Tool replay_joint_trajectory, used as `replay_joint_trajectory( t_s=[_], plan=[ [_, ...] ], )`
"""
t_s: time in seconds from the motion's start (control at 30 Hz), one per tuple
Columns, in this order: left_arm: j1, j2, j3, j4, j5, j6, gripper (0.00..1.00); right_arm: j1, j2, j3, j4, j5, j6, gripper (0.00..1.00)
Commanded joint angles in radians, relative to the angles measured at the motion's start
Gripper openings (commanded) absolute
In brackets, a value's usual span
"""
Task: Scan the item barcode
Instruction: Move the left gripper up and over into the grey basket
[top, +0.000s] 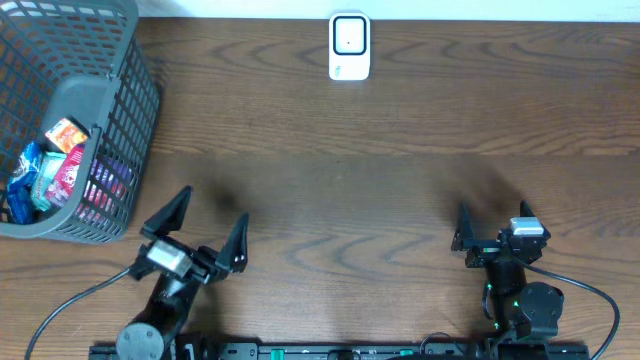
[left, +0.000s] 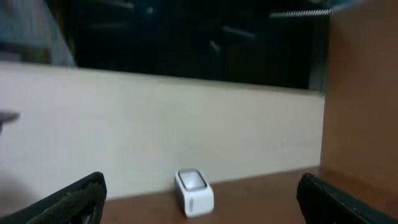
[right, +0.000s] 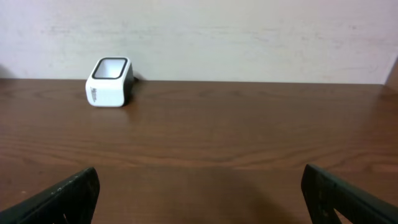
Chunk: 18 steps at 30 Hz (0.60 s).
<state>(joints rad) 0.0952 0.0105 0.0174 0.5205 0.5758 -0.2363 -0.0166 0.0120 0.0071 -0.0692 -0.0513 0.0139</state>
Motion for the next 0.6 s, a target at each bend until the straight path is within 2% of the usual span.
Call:
replay_joint_trajectory(
  t_s=[0.0,0.1,0.27,0.33,0.4,0.5,0.57],
  plan=[
    [0.0,0.017,0.086,0.01,-0.05,0.008,0.98,-0.002,-0.003,-0.002,-0.003,0.0,-0.008,0.99],
    [0.0,0.098,0.212,-0.083,-0.072,0.05,0.98,-0.002,-0.003,-0.002,-0.003,0.0,-0.008,0.99],
    [0.0,0.389,0.545,-0.557,-0.082,0.127,0.98,-0.002,-0.003,-0.002,-0.003,0.0,-0.008,0.99],
    [0.0,0.51,0.644,-0.668,0.0,0.127,0.98,-0.002,-0.003,-0.002,-0.003,0.0,-0.008,0.99],
    [0.0,0.594,0.69,-0.702,0.082,0.127,0.98,-0.002,-0.003,-0.002,-0.003,0.0,-0.008,0.99],
    [0.0,0.691,0.713,-0.586,0.257,0.155,0.98,-0.002,-0.003,-0.002,-0.003,0.001,-0.008,0.99],
    [0.0,0.742,0.75,-0.539,0.285,0.138,0.98,-0.002,-0.003,-0.002,-0.003,0.001,-0.008,0.99]
  ],
)
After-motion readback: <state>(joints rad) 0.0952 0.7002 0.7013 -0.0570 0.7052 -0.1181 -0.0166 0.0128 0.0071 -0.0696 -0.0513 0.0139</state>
